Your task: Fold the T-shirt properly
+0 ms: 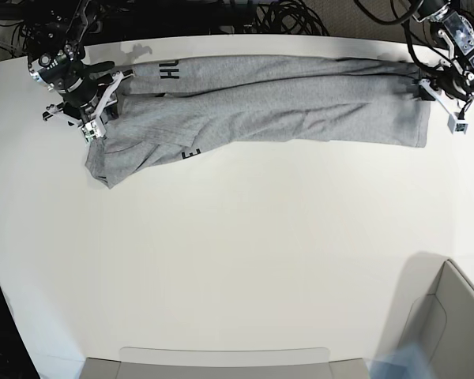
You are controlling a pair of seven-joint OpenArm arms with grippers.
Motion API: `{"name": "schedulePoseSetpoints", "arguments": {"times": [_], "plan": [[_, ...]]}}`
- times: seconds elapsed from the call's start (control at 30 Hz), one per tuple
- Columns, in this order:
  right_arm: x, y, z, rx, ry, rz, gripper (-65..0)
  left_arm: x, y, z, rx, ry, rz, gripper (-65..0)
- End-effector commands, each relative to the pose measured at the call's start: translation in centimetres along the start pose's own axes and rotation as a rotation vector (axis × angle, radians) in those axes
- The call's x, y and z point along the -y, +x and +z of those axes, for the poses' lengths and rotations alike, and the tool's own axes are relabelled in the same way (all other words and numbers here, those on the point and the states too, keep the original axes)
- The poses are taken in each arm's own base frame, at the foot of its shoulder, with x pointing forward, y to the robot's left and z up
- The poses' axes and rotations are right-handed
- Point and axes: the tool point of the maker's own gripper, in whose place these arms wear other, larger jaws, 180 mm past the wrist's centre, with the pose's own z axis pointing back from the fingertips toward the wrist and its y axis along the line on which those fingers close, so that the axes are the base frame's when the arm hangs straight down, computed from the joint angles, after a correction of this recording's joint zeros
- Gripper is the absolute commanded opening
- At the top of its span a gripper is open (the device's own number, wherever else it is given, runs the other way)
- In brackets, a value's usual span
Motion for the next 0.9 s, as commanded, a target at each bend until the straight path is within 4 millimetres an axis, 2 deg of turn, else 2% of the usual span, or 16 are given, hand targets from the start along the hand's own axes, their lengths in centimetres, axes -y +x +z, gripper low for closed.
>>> {"name": "schedulePoseSetpoints", "arguments": {"times": [0.0,0.1,0.17,0.27,0.37,0.4,0.5,0.6,0.67,0.77,0.87], "plan": [[0.3,1.0,0.3,0.036,-0.003,0.018,-45.9,-0.4,-2.5,-0.3,-0.112,0.018,0.004,-26.7],[0.3,1.0,0.3,0.036,-0.003,0.018,-45.9,-0.5,-2.5,-0.1,-0.121,0.019,0.009,-26.7],[0.4,1.1,0.3,0.039,-0.005,0.019,-45.9,0.5,-2.2,-0.2,-0.099,-0.025,0.011,-26.9],[0.5,1.4,0.3,0.043,-0.008,0.018,-45.9,3.1,-0.9,-0.4,-0.033,-0.143,0.008,-27.7],[0.5,1.3,0.3,0.042,-0.008,0.018,-45.9,4.5,-0.6,0.0,-0.001,-0.233,-0.014,-32.2],[0.5,1.3,0.3,0.042,-0.008,0.018,-45.9,5.6,-0.4,-0.1,0.002,-0.273,-0.030,-33.9],[0.5,1.4,0.3,0.044,-0.007,0.018,-45.9,6.9,-0.3,-0.5,-0.018,-0.296,-0.084,-42.0],[0.5,1.4,0.3,0.047,-0.007,0.018,-45.9,8.0,-0.8,-1.5,-0.044,-0.321,-0.112,-55.1],[0.5,1.4,0.3,0.047,-0.007,0.018,-45.9,7.4,-1.9,-2.2,-0.094,-0.309,-0.109,-65.0],[0.5,1.4,0.3,0.045,-0.007,0.018,-45.9,5.1,-2.3,-3.5,-0.161,-0.271,-0.071,-65.0],[0.4,1.3,0.3,0.044,-0.006,0.018,-45.9,0.3,-3.7,-4.2,-0.207,-0.206,0.070,-65.0]]}}
